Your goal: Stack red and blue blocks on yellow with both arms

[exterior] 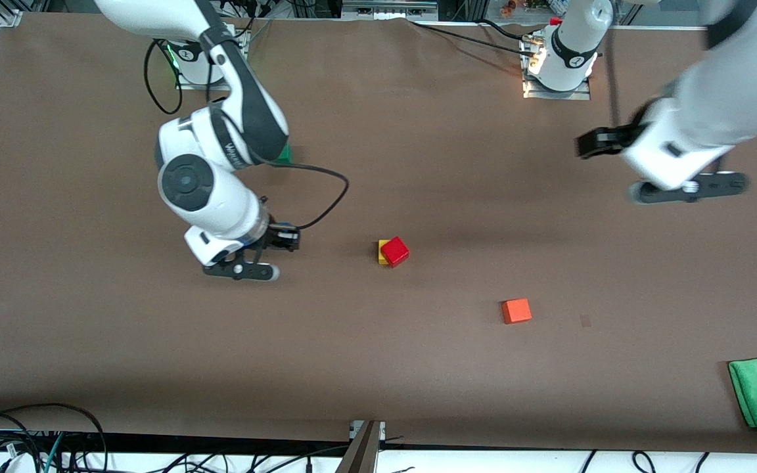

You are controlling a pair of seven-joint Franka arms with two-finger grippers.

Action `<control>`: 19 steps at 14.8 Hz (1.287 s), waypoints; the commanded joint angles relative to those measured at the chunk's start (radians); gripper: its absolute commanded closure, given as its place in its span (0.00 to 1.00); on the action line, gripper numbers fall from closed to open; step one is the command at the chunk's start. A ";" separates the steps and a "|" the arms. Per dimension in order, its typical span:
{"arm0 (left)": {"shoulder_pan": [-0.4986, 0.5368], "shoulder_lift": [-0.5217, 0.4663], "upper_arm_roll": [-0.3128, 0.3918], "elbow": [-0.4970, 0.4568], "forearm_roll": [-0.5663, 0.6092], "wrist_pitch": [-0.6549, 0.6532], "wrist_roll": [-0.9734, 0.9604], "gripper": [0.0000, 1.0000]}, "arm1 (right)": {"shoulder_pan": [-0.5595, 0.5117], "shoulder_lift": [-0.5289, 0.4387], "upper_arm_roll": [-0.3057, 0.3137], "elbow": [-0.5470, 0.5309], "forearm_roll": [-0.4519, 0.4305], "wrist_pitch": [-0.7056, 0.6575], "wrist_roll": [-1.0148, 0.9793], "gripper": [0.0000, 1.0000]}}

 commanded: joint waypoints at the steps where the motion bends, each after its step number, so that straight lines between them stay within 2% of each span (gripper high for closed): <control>1: 0.078 -0.048 -0.018 -0.032 -0.005 -0.028 0.118 0.00 | 0.066 0.096 -0.007 0.142 -0.015 -0.006 0.127 0.99; 3: 0.110 -0.048 -0.022 -0.038 0.007 -0.028 0.155 0.00 | 0.110 0.158 -0.007 0.226 -0.016 0.004 0.221 0.99; 5: 0.173 -0.048 -0.037 -0.072 0.015 -0.011 0.213 0.00 | 0.153 0.190 -0.009 0.252 -0.027 0.048 0.305 0.99; 6: 0.226 -0.045 -0.066 -0.081 0.025 0.001 0.252 0.00 | 0.176 0.201 -0.009 0.252 -0.036 0.074 0.344 0.99; 8: 0.340 -0.046 -0.174 -0.143 0.090 0.073 0.312 0.00 | 0.213 0.218 -0.009 0.254 -0.055 0.117 0.405 0.99; 10: 0.360 -0.054 -0.242 -0.244 0.168 0.165 0.310 0.00 | 0.232 0.233 -0.012 0.259 -0.058 0.154 0.442 0.99; 14: 0.308 -0.219 -0.229 -0.592 0.165 0.435 0.286 0.00 | 0.239 0.273 -0.012 0.305 -0.058 0.174 0.482 0.98; 16: 0.264 -0.224 -0.209 -0.610 0.159 0.457 0.241 0.00 | 0.239 0.282 -0.012 0.308 -0.058 0.194 0.482 0.97; 18: 0.183 -0.224 -0.134 -0.624 0.130 0.490 0.203 0.00 | 0.239 0.296 -0.014 0.309 -0.058 0.220 0.482 0.97; 19: 0.181 -0.227 -0.123 -0.628 0.093 0.501 0.204 0.00 | 0.239 0.301 -0.014 0.309 -0.058 0.229 0.482 0.96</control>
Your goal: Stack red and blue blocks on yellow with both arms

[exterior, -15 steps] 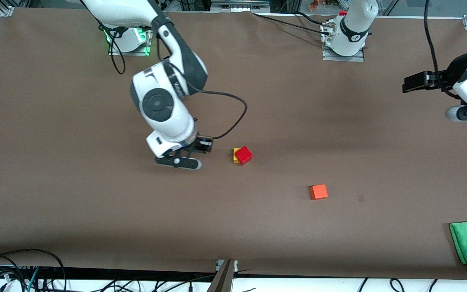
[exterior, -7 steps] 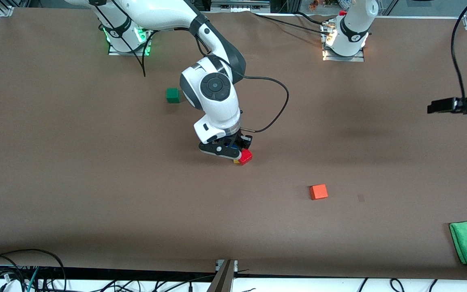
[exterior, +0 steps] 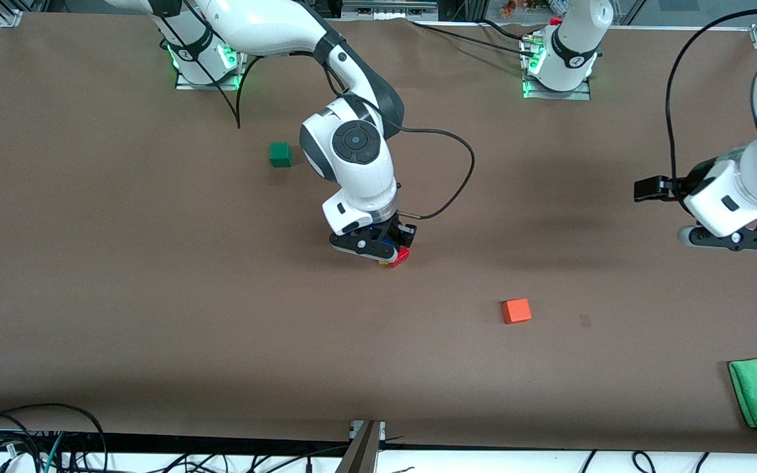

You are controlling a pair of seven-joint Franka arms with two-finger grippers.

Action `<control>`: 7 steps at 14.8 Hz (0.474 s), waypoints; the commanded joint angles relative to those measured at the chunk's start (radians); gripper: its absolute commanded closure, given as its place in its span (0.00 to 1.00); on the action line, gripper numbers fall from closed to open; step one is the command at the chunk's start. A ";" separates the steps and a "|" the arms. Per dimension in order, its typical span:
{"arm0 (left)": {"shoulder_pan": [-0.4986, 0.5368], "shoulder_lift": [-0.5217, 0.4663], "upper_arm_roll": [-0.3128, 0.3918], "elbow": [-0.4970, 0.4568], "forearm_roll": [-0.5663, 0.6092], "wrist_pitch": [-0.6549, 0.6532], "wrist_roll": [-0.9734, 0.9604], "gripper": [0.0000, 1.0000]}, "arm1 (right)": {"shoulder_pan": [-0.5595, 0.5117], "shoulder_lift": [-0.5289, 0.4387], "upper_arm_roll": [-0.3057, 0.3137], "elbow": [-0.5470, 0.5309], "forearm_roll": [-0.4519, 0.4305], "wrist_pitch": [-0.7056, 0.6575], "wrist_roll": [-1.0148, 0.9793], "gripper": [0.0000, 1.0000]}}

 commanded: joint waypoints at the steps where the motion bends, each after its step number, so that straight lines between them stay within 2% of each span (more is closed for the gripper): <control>1: -0.040 -0.054 0.054 -0.068 -0.047 0.053 -0.016 0.00 | 0.007 0.036 -0.010 0.044 -0.016 0.020 0.025 0.96; 4: -0.034 -0.121 0.054 -0.107 -0.058 0.063 -0.010 0.00 | 0.007 0.042 -0.012 0.044 -0.017 0.031 0.025 0.93; 7: -0.017 -0.180 0.056 -0.093 -0.078 0.016 -0.015 0.00 | 0.009 0.051 -0.012 0.044 -0.017 0.043 0.025 0.87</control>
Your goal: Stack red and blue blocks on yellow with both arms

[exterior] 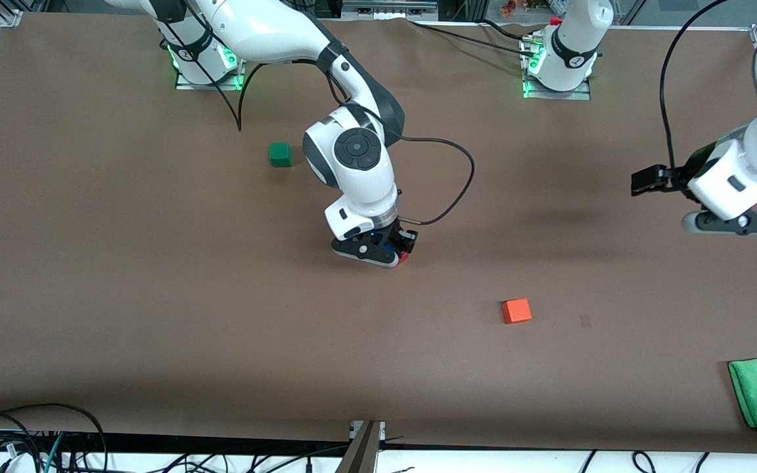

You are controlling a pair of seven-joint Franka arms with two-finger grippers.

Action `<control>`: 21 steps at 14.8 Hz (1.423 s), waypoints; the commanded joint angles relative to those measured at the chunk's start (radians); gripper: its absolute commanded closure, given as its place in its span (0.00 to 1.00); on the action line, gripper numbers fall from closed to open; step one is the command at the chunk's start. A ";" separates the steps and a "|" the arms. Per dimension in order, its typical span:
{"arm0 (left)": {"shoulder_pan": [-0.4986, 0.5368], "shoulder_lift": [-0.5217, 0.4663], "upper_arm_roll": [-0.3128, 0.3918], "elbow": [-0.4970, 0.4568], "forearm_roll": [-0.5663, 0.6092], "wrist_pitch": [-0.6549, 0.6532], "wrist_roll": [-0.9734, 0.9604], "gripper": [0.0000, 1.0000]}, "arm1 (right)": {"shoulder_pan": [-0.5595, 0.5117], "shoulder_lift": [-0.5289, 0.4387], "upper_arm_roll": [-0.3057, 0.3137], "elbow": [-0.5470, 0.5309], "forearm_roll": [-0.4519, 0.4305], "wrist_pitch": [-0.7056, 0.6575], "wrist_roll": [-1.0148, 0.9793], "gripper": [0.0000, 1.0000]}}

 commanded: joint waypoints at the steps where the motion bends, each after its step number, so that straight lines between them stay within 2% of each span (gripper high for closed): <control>1: 0.010 -0.093 0.004 -0.042 -0.024 -0.025 -0.003 0.00 | 0.009 0.028 -0.009 0.041 -0.017 0.009 0.023 0.84; 3: 0.012 -0.089 0.004 -0.004 -0.024 -0.026 -0.004 0.00 | 0.009 0.035 -0.009 0.041 -0.025 0.010 0.025 0.78; 8: 0.009 -0.084 -0.012 0.008 -0.004 -0.015 -0.012 0.00 | 0.015 0.034 -0.009 0.041 -0.034 0.010 0.033 0.68; 12: 0.021 -0.084 0.045 0.018 -0.045 -0.016 0.006 0.00 | 0.015 0.034 -0.007 0.041 -0.035 0.010 0.037 0.60; 16: 0.021 -0.082 0.050 0.018 -0.068 -0.013 0.098 0.00 | 0.016 0.035 -0.006 0.040 -0.051 0.010 0.039 0.56; 19: 0.022 -0.081 0.019 0.016 -0.079 0.013 0.089 0.00 | 0.016 0.037 -0.006 0.040 -0.055 0.010 0.040 0.53; 21: 0.079 -0.081 -0.053 0.010 -0.075 0.023 0.078 0.00 | 0.018 0.039 -0.006 0.040 -0.055 0.010 0.042 0.52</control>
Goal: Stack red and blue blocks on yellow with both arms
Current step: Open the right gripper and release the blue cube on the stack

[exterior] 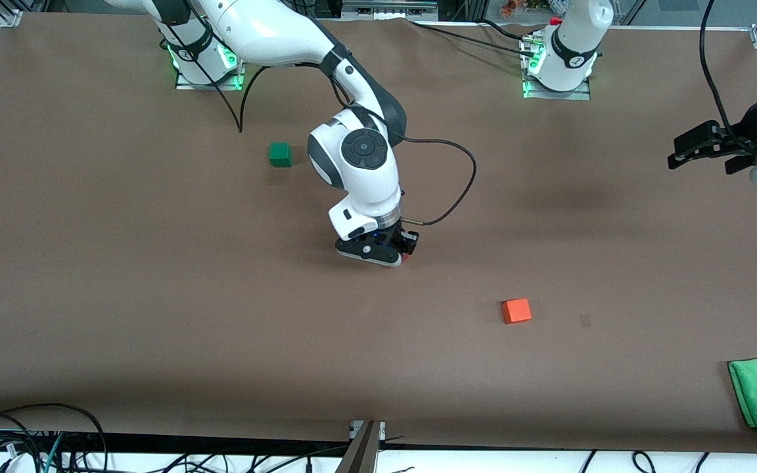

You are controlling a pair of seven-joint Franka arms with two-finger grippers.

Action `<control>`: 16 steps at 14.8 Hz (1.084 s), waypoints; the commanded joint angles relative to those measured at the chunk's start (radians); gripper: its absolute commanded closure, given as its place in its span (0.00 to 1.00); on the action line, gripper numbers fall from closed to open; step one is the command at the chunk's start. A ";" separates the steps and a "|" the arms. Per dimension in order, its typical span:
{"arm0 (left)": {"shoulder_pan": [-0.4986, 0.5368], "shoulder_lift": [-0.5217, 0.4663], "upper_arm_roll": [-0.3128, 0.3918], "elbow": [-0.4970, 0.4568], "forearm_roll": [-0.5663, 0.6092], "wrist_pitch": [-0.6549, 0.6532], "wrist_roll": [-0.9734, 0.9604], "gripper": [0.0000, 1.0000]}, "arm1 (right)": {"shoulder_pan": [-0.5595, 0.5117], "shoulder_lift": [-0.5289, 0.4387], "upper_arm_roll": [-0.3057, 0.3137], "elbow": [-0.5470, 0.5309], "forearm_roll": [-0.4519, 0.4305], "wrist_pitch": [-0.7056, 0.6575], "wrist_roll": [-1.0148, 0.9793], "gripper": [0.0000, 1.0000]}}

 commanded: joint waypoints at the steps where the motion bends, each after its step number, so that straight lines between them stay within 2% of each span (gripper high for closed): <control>1: 0.072 0.003 -0.090 0.005 -0.009 0.013 0.006 0.00 | 0.009 0.024 -0.006 0.038 -0.019 -0.003 0.035 0.52; 4: 0.060 0.009 -0.086 0.008 -0.008 0.012 -0.013 0.00 | 0.013 0.030 -0.007 0.038 -0.022 0.003 0.037 0.35; 6: 0.057 0.010 -0.086 0.010 -0.008 0.012 -0.019 0.00 | 0.015 0.030 -0.007 0.038 -0.030 0.009 0.037 0.01; 10: 0.069 0.010 -0.086 0.010 -0.008 0.012 -0.019 0.00 | 0.013 0.017 -0.010 0.038 -0.028 -0.003 0.032 0.00; 12: 0.069 0.012 -0.086 0.010 -0.008 0.012 -0.021 0.00 | 0.006 -0.004 -0.013 0.038 -0.025 -0.052 0.026 0.00; 16: 0.064 0.019 -0.091 0.010 -0.005 0.012 -0.021 0.00 | -0.066 -0.125 -0.023 0.038 -0.016 -0.179 -0.003 0.00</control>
